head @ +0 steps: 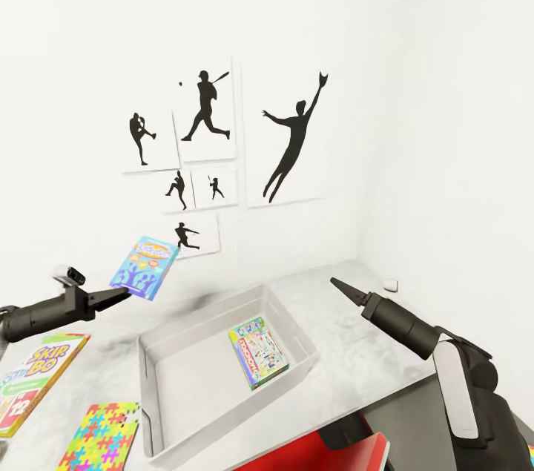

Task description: Put all the toys in the child's room - the three board games (two on the bed and one on the table), the two jigsaw puzzles on the table, and the tennis ball on the table - inside the toy box on the table in the child's room.

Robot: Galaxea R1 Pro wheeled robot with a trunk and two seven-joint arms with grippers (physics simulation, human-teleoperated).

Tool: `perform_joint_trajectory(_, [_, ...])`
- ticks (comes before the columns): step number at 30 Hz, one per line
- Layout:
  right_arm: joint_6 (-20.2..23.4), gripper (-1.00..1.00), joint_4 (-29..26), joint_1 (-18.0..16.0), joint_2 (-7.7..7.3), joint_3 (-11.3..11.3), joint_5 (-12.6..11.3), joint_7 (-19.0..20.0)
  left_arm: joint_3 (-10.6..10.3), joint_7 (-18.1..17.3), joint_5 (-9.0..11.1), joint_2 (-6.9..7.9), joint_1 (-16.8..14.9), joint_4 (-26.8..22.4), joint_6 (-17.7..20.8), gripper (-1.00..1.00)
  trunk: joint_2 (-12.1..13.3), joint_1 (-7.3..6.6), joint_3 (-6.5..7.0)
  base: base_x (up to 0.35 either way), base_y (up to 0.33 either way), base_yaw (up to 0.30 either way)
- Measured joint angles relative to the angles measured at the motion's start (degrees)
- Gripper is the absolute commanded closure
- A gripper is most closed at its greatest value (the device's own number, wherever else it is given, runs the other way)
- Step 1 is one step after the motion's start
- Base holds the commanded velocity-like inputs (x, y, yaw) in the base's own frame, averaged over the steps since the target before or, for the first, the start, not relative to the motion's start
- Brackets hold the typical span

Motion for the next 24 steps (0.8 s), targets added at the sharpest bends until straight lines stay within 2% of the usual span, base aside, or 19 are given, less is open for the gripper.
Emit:
perform_joint_trajectory(4, [0.04, -1.0, 0.07, 0.0, -0.03, -0.38, -0.03, 0.18, -0.18, 0.03, -0.11, -2.25, 0.0, -0.2, 0.1, 1.0, 0.0, 0.0, 0.0, 0.0, 0.0, 0.0])
perform_joint_trajectory(5, [0.07, -1.0, 0.08, 0.0, -0.05, -0.66, -0.05, 0.24, -0.25, 1.25, -0.32, -3.06, 0.01, -0.23, 0.13, 1.0, 0.0, 0.0, 0.0, 0.0, 0.0, 0.0])
perform_joint_trajectory(12, [0.27, -1.0, 0.09, 0.0, -0.41, -2.23, -0.18, 0.6, -0.37, 15.0, -0.88, -10.31, 0.18, -0.7, 0.44, 1.0, 0.0, 0.0, 0.0, 0.0, 0.0, 0.0])
perform_joint_trajectory(15, [0.37, -1.0, 0.08, 0.0, -0.91, -3.23, -0.33, 0.68, -0.37, 17.16, -0.81, -11.42, 0.51, -0.8, 0.57, 1.0, 0.0, 0.0, 0.0, 0.0, 0.0, 0.0])
perform_joint_trajectory(18, [0.38, -1.0, 0.08, -0.01, -1.09, -3.63, -0.48, 0.71, -0.37, 17.95, -0.74, -11.79, 1.72, -1.42, 0.61, 1.0, 0.0, 0.0, 0.0, 0.0, 0.0, 0.0])
perform_joint_trajectory(24, [0.37, -1.0, 0.08, -0.01, -1.17, -3.8, -0.41, 0.73, -0.31, 18.26, -0.38, -11.95, 5.47, -7.53, 0.81, 1.0, -0.01, 0.0, 0.0, 0.0, 0.0, 0.0])
